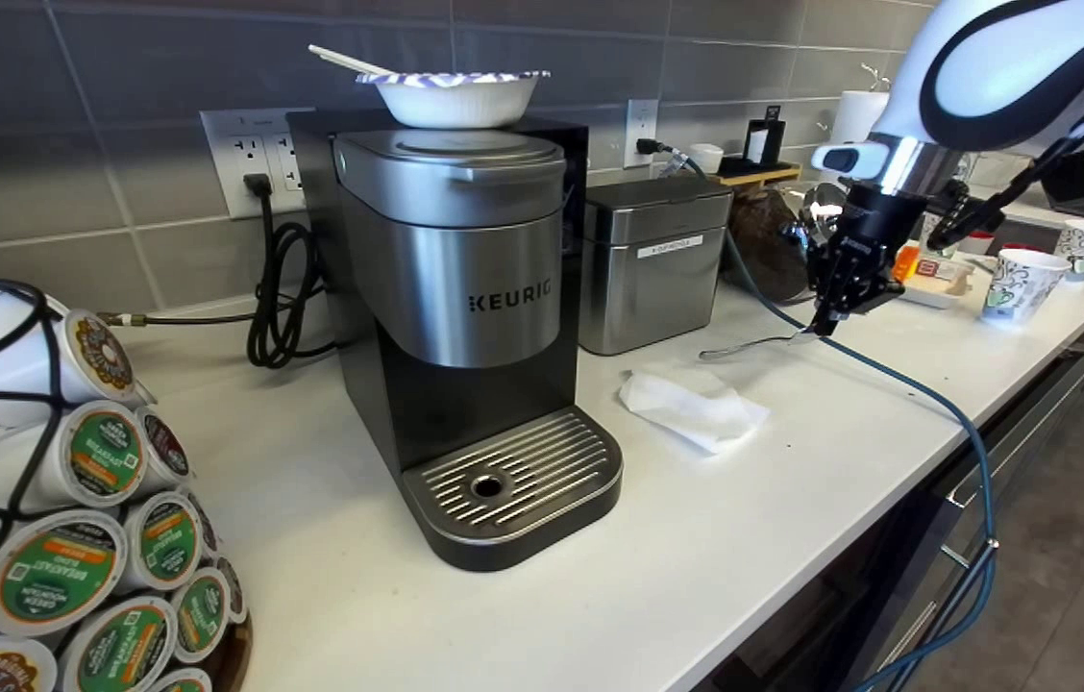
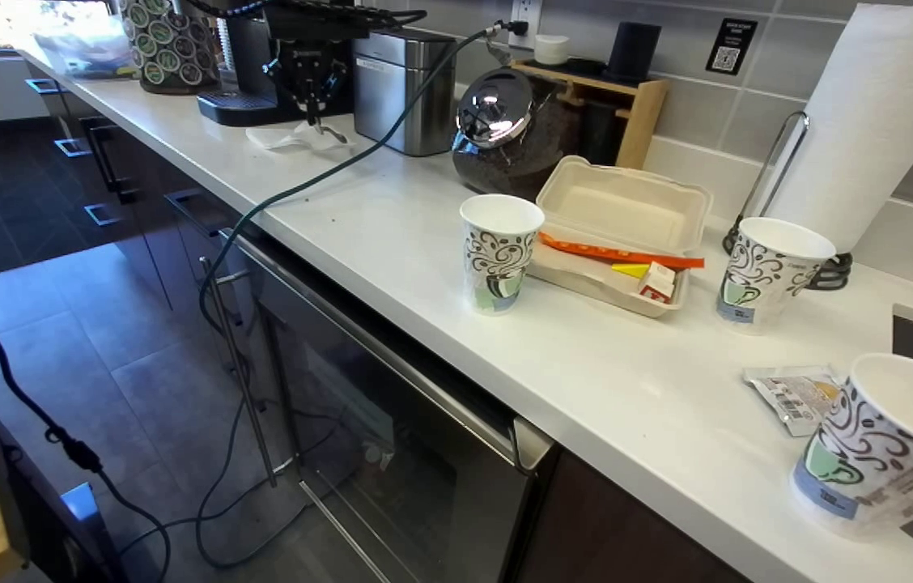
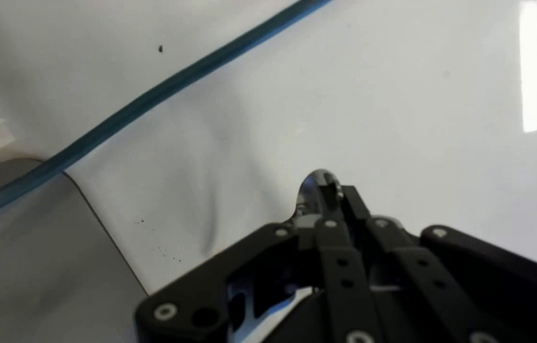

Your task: Remove the silver spoons from the food pack then move the coffee cup to the left.

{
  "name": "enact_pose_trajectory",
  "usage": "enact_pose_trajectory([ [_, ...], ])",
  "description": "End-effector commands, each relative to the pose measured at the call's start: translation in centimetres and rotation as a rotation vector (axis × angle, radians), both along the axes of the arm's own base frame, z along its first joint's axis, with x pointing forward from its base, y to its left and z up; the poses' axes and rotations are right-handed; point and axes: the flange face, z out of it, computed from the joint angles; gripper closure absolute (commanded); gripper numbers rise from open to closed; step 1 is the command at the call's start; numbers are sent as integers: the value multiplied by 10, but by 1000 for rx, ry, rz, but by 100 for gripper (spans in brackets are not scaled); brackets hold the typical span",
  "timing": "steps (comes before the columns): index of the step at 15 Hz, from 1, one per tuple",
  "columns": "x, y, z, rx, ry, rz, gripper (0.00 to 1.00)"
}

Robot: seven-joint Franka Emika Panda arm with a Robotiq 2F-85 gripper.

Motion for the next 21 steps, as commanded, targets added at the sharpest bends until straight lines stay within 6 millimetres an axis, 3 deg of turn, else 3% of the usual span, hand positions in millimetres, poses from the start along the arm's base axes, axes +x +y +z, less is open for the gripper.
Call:
enact_pose_trajectory([
  [1, 43, -5, -19, -82, -9, 114, 98],
  [4, 55, -8, -26, -64, 2, 197, 97],
  [5, 55, -8, -27, -41, 7, 230, 69],
  [7, 52, -10, -31, -6, 29, 282, 64],
  [9, 44, -13, -28, 10, 39, 306, 48],
  [12, 20, -18, -2, -41, 3, 292, 26],
  [15, -11, -28, 35, -52, -57, 100, 4],
  [19, -56, -42, 69, -49, -51, -130, 0],
  [21, -74, -50, 75, -55, -51, -242, 0],
])
